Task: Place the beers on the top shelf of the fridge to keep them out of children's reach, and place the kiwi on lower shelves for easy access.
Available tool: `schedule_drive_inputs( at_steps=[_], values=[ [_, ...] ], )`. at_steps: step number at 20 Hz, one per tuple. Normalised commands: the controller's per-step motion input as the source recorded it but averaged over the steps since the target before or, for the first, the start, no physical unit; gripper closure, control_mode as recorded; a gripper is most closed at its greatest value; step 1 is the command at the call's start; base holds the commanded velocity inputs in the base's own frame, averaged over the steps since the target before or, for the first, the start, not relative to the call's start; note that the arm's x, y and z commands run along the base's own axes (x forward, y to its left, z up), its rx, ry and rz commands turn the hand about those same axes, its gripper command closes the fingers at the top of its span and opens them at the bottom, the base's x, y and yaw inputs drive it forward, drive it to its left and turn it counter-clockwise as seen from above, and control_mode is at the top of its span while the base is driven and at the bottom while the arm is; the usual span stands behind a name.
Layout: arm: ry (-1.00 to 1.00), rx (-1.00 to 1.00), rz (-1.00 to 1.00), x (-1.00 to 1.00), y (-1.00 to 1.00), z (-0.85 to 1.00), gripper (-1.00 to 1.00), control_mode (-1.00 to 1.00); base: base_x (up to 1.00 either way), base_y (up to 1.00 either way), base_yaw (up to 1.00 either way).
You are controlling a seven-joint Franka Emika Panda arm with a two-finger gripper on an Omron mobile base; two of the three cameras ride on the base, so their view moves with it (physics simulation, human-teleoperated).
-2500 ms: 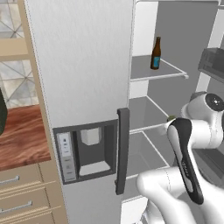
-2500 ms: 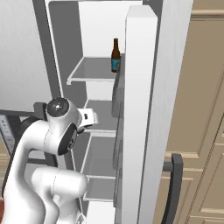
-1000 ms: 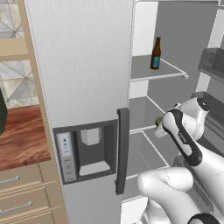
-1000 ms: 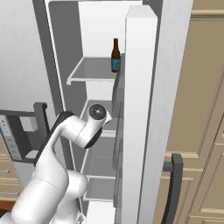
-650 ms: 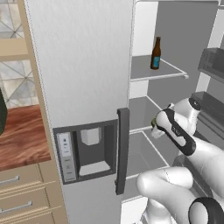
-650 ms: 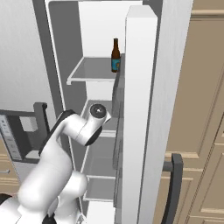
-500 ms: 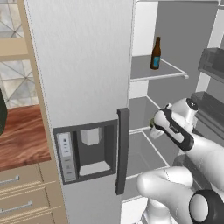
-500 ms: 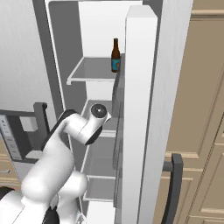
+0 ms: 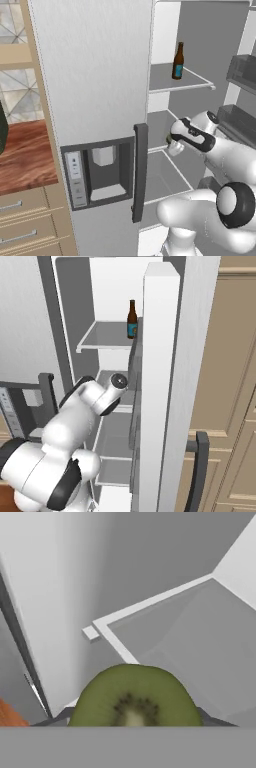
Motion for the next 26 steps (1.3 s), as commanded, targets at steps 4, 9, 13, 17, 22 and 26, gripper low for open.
schedule_drive_inputs(
  at_steps=[4, 9, 13, 17, 22, 26],
  values=[
    [0.0, 0.0, 0.04, 0.46, 0.0, -0.05, 1.0, -1.0, 0.0, 0.0, 0.0],
    [0.0, 0.0, 0.02, 0.43, 0.0, -0.07, 1.0, -1.0, 0.0, 0.0, 0.0],
    [0.0, 0.0, 0.01, 0.41, 0.0, -0.14, 1.0, -1.0, 0.0, 0.0, 0.0],
    [0.0, 0.0, 0.03, 0.4, 0.0, -0.31, 1.0, -1.0, 0.0, 0.0, 0.0],
    [0.0, 0.0, 0.04, 0.41, 0.0, -0.4, 1.0, -1.0, 0.0, 0.0, 0.0],
    [0.0, 0.0, 0.04, 0.43, 0.0, -0.37, 1.0, -1.0, 0.0, 0.0, 0.0]
  ],
)
